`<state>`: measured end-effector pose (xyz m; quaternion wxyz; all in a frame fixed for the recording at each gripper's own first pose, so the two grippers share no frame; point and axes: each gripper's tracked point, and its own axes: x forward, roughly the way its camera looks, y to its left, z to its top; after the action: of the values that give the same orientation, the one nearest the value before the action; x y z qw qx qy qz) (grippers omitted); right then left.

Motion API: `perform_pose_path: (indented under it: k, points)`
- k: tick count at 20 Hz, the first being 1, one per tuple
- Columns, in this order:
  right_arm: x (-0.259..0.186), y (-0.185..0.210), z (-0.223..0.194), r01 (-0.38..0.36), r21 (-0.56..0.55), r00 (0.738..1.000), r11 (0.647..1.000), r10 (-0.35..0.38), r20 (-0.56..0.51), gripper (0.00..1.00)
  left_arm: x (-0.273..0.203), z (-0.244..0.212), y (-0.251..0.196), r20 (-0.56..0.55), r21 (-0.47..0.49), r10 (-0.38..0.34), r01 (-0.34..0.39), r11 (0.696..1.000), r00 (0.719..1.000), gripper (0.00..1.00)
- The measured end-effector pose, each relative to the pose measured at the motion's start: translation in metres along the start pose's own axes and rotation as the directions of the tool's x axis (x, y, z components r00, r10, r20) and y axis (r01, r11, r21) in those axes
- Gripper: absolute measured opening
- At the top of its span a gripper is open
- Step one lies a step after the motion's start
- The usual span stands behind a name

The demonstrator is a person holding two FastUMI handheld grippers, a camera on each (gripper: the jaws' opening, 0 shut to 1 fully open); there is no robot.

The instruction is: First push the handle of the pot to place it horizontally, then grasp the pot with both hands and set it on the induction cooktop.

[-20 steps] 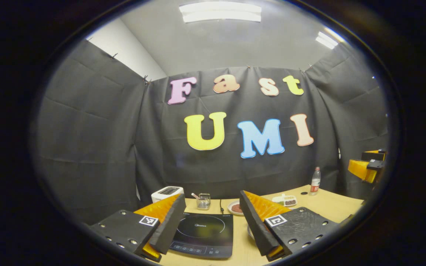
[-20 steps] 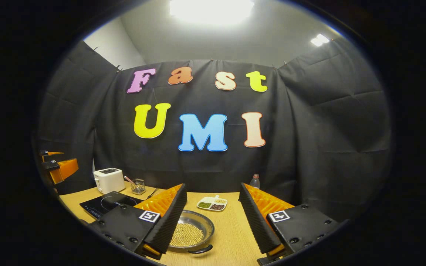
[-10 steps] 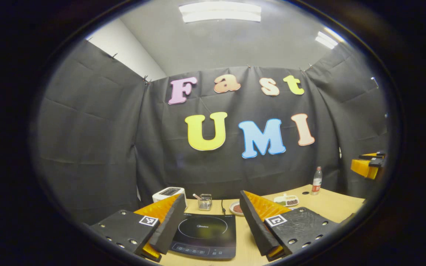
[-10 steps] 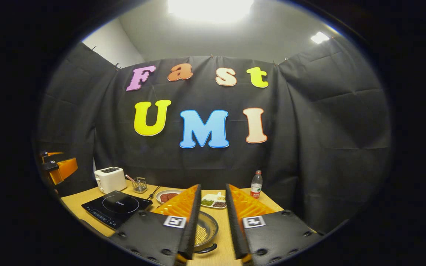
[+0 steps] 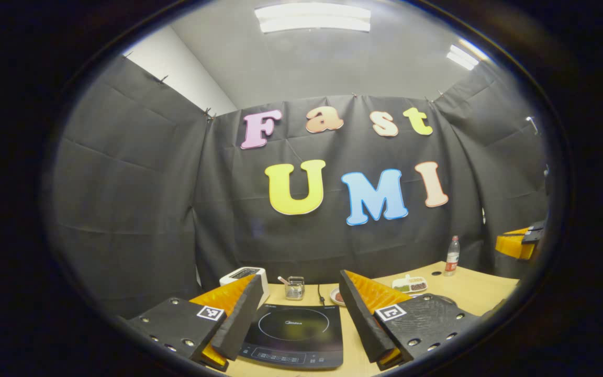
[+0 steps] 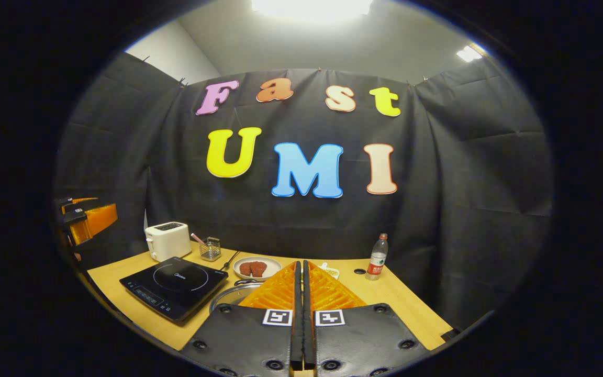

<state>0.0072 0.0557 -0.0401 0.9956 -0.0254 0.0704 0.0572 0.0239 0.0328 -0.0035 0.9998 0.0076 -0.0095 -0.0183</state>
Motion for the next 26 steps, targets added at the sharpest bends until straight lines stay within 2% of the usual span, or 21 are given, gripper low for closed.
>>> perform_pose_path:
  k: [2,3,4,7,13,14,19,24,26]
  points:
    - [0.003,0.012,-0.015,-0.030,0.002,0.998,1.000,0.030,-0.048,0.02,0.001,-0.004,0.009,0.000,-0.004,0.000,0.000,1.000,1.000,0.87]
    - [0.004,0.017,-0.025,-0.037,0.006,0.997,0.999,0.037,-0.074,0.05,0.001,-0.005,0.013,-0.001,-0.005,0.001,-0.001,1.000,1.000,0.87]
    - [0.004,0.020,-0.035,-0.042,0.011,0.994,0.999,0.043,-0.102,0.02,0.001,-0.007,0.019,-0.002,-0.007,0.002,-0.002,1.000,1.000,0.87]
    - [0.002,0.031,-0.065,-0.052,0.008,0.982,0.999,0.053,-0.180,0.02,0.002,-0.014,0.037,-0.005,-0.015,0.009,-0.009,1.000,1.000,0.87]
    - [-0.003,0.058,-0.111,-0.115,0.007,0.944,0.993,0.111,-0.312,0.00,0.000,-0.027,0.066,-0.017,-0.010,0.017,-0.017,1.000,1.000,0.87]
    - [-0.004,0.062,-0.116,-0.130,0.006,0.937,0.991,0.125,-0.327,0.02,0.000,-0.029,0.068,-0.019,-0.010,0.023,-0.023,1.000,1.000,0.89]
    - [-0.008,0.078,-0.152,-0.220,-0.022,0.885,0.975,0.190,-0.424,0.02,-0.003,-0.033,0.069,-0.029,-0.015,0.042,-0.043,0.999,0.999,0.87]
    - [-0.007,0.081,-0.190,-0.296,-0.017,0.816,0.955,0.243,-0.525,0.02,0.001,-0.035,0.058,-0.038,-0.004,0.074,-0.074,0.997,0.997,0.89]
    - [-0.007,0.077,-0.210,-0.317,-0.009,0.777,0.948,0.255,-0.576,0.02,0.006,-0.039,0.051,-0.053,0.000,0.081,-0.082,0.997,0.995,0.89]
